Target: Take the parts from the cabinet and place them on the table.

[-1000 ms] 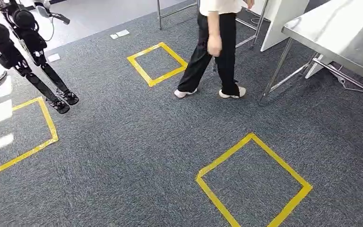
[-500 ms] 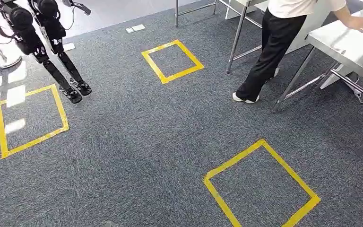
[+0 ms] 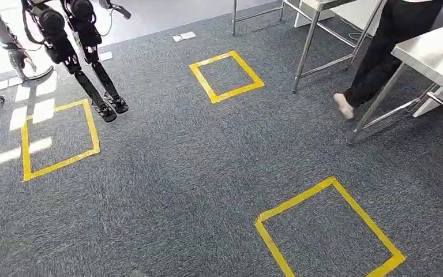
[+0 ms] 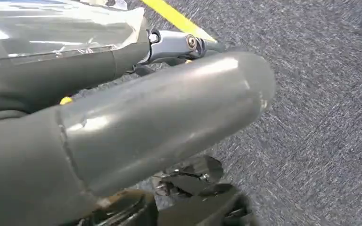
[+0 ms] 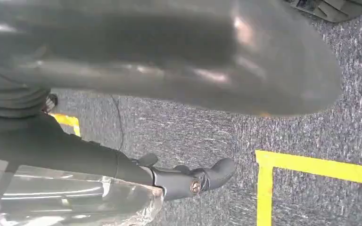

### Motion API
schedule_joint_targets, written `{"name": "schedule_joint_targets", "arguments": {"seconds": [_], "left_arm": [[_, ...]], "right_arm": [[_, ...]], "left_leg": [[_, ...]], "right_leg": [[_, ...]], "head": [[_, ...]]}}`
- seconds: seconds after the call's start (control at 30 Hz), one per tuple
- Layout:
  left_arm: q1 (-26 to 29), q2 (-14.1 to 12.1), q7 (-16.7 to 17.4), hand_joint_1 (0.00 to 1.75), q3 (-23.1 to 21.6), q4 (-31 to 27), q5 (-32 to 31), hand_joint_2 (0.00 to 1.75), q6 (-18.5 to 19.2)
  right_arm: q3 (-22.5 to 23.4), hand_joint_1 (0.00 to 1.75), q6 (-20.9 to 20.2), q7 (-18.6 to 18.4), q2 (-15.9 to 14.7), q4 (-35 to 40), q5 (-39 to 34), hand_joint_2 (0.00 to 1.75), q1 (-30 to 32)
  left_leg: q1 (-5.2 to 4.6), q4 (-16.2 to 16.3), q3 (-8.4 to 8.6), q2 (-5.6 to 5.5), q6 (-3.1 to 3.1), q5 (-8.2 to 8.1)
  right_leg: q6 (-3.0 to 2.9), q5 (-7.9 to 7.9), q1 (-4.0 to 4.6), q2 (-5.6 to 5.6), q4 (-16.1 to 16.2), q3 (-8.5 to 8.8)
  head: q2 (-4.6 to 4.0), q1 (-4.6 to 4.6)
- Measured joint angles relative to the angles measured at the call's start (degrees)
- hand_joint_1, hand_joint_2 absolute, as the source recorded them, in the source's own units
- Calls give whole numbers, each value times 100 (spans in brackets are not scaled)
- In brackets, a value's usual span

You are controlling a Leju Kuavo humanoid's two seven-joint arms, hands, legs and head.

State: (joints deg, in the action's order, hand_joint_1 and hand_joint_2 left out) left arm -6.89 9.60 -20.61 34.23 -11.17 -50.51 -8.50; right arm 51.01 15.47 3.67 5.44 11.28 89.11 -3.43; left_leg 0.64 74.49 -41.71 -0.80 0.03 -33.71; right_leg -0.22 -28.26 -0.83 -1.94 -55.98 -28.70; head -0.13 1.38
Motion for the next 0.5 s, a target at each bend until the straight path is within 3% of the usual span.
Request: {"name": "schedule_joint_targets", "arguments": {"seconds": [0.03,0.07,0.13,0.17,0.2,0.23,0.27,0.33,0.37,0.4,0.43,0.5], "left_arm": [[4,0,7,0,0,0,0,0,2],[5,0,9,0,0,0,0,0,2],[-2,-9,13,0,0,-2,2,0,2],[-6,-11,13,0,0,-2,4,0,2],[-24,15,13,0,0,-2,11,0,4],[-27,7,11,0,0,-2,13,0,2],[-24,2,6,0,0,-2,18,0,2],[-15,0,7,0,0,-2,22,0,2],[-12,2,4,0,0,-2,26,0,2],[-3,-4,-2,0,2,-2,31,0,0],[-6,-7,-4,0,4,-2,37,0,0],[-5,-4,-15,0,2,-2,37,0,2]], "right_arm": [[0,0,0,0,0,0,-2,0,-2],[0,0,0,2,0,0,-2,0,-6],[0,0,-2,11,11,0,7,0,-16],[0,0,-13,17,15,0,22,0,-17],[-2,0,-15,20,-13,0,24,0,-18],[-4,0,-17,26,4,0,31,0,-14],[-7,0,-17,28,-2,0,33,0,-18],[-22,0,-17,33,-4,0,37,0,-31],[-37,0,-17,33,-6,0,37,0,-36],[-44,0,-17,35,-4,0,39,0,-38],[-44,0,-20,35,4,-2,39,0,-40],[-48,0,-52,33,15,-2,39,0,-18]], "left_leg": [[17,156,-76,11,-16,3],[40,28,-22,38,-30,136],[90,-842,429,158,-56,599],[106,-1337,706,325,-65,781],[56,-1566,815,575,-57,719],[62,-1570,808,445,15,742],[44,-1568,796,397,48,731],[-17,-1590,770,268,131,760],[17,-1644,797,220,205,808],[6,-1652,786,165,236,826],[9,-1651,767,114,273,839],[-10,-1649,741,-36,294,847]], "right_leg": [[1,-1,3,-45,0,2],[-3,-7,2,-96,-1,5],[14,-30,-12,-175,-6,33],[42,-53,-9,-213,-18,53],[93,-97,74,-242,-48,49],[123,-116,84,-281,-42,14],[142,-121,94,-328,-30,68],[212,-120,108,-443,-17,96],[249,-171,80,-402,-64,28],[245,-303,31,-126,-273,-26],[211,-508,26,33,-666,-214],[187,-891,14,138,-1665,-712]], "head": [[0,0],[0,0],[0,-2],[0,6],[0,20],[0,-5],[0,-42],[0,-28],[0,-29],[0,-48],[0,-53],[0,-55]]}}
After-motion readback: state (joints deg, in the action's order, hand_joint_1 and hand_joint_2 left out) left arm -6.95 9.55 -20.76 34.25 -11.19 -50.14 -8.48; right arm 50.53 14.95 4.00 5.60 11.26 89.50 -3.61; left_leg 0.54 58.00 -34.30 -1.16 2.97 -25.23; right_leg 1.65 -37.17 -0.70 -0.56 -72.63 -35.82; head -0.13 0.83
